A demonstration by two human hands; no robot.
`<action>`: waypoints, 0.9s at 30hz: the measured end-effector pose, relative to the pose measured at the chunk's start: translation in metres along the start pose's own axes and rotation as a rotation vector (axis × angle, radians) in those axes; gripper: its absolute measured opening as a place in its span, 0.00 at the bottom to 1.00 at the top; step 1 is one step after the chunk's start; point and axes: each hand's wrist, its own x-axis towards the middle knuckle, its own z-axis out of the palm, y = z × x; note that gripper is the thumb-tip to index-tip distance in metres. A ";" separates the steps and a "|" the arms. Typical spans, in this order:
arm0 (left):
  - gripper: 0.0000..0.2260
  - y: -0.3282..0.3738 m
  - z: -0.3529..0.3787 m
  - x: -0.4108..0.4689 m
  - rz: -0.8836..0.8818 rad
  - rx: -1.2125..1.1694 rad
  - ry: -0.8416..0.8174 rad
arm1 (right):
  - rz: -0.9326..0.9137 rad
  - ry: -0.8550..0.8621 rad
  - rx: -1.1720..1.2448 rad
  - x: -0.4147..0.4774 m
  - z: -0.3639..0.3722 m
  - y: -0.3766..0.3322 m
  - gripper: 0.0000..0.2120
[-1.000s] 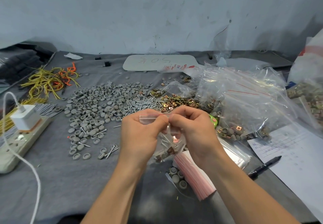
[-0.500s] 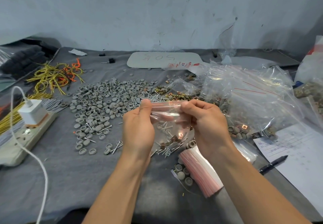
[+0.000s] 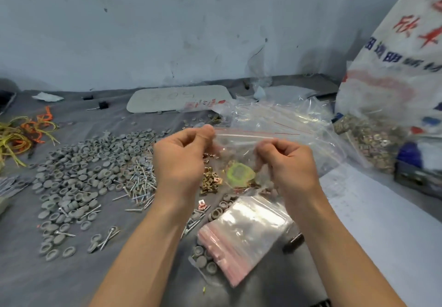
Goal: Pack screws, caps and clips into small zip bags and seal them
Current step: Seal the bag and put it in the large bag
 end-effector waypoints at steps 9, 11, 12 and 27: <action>0.14 -0.050 0.083 -0.007 0.195 0.994 -0.682 | 0.148 0.414 -0.179 0.037 -0.068 0.040 0.07; 0.18 -0.065 0.097 -0.006 0.234 1.078 -0.714 | 0.106 0.434 -0.207 0.034 -0.072 0.044 0.16; 0.18 -0.070 0.104 -0.005 0.281 1.106 -0.707 | 0.046 0.452 -0.275 0.032 -0.074 0.043 0.21; 0.20 -0.099 0.160 0.043 0.315 1.227 -0.711 | 0.047 0.018 -0.919 0.049 -0.058 0.084 0.29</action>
